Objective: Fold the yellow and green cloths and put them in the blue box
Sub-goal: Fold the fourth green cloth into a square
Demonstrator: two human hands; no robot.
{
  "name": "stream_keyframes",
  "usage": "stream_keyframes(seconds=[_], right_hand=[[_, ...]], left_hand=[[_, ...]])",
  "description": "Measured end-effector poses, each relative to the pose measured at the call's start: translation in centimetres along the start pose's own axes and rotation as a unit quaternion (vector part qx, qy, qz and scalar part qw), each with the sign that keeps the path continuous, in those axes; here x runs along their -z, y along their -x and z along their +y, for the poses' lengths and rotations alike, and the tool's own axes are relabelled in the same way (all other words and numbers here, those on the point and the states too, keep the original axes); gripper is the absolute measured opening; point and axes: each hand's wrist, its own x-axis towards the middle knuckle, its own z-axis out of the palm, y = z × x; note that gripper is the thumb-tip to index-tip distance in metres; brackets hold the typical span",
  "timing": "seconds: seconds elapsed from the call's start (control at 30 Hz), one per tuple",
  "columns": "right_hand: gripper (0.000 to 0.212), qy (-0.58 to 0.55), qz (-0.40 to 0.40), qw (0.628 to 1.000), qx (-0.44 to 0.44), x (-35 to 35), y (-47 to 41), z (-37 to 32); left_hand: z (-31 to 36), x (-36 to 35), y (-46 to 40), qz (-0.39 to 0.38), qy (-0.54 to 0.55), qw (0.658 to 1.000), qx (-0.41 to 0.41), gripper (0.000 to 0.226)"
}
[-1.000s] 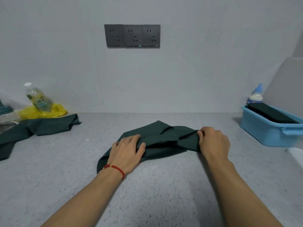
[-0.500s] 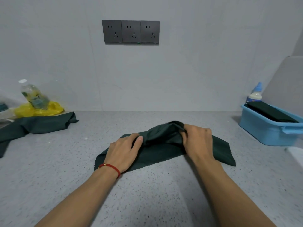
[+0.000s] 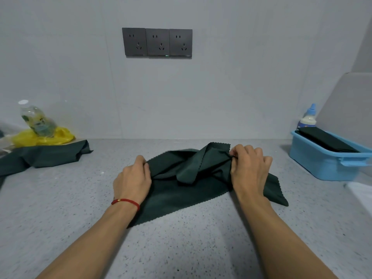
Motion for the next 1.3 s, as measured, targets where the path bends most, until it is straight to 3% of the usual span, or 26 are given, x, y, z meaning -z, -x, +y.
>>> stream_keyframes(seconds=[0.1, 0.17, 0.23, 0.3, 0.37, 0.47, 0.63, 0.77, 0.9, 1.0, 1.07, 1.13, 1.17, 1.3], right_hand=[[0.016, -0.102, -0.027, 0.994, -0.024, -0.4, 0.0, 0.3], [0.041, -0.146, -0.133, 0.98, -0.011, -1.0, 0.3, -0.2], [0.072, -0.169, -0.234, 0.957, 0.026, -1.4, 0.9, -1.1], [0.086, -0.131, -0.242, 0.959, 0.065, -1.7, 1.1, -1.8], [0.088, -0.057, -0.217, 0.97, 0.088, -1.8, 1.2, -2.2], [0.071, -0.035, -0.217, 0.972, 0.083, -1.6, 1.0, -1.5], [0.017, -0.04, -0.163, 0.983, 0.075, -0.7, 0.5, -0.7], [0.02, -0.031, -0.085, 0.995, 0.031, 0.0, -0.5, -0.3], [0.043, 0.081, -0.068, 0.994, -0.03, 0.7, -1.3, 1.1], [0.022, 0.011, -0.054, 0.997, 0.055, 1.5, -0.7, -1.3], [0.022, -0.028, -0.157, 0.984, 0.076, 1.5, 0.4, -3.6], [0.044, 0.043, -0.315, 0.945, 0.071, 0.8, 1.3, -4.6], [0.048, 0.086, -0.355, 0.928, 0.073, 0.4, 1.7, -4.4], [0.015, 0.076, -0.245, 0.966, 0.022, 0.6, 0.3, -1.3]], left_hand=[[-0.3, 0.0, -0.7, 0.029, 0.011, 0.999, 0.029, 0.015], [-0.1, -0.1, -0.7, 0.009, 0.005, 1.0, 0.026, 0.011], [-0.1, -0.4, -0.5, -0.008, -0.044, 0.999, 0.004, 0.035], [0.4, -0.3, -0.3, 0.02, -0.089, 0.994, -0.06, 0.057], [1.5, -0.4, 0.0, 0.06, -0.113, 0.974, -0.187, 0.054], [2.7, -1.1, 1.0, 0.011, -0.126, 0.937, -0.325, 0.04], [1.3, -1.7, 1.3, -0.219, -0.089, 0.948, -0.211, 0.061], [-1.0, 0.2, 1.7, -0.333, 0.018, 0.913, -0.235, 0.08], [-2.2, 1.6, 1.2, -0.319, 0.002, 0.914, -0.253, 0.077], [-1.1, 1.3, 1.2, -0.304, -0.064, 0.914, -0.259, 0.069], [-0.3, 1.1, 1.2, -0.304, -0.087, 0.914, -0.256, 0.069], [0.1, 1.2, 1.0, -0.298, -0.097, 0.918, -0.241, 0.073], [0.2, 1.3, 1.1, -0.298, -0.102, 0.92, -0.234, 0.072], [0.1, 1.1, 1.2, -0.303, -0.074, 0.931, -0.19, 0.059]])
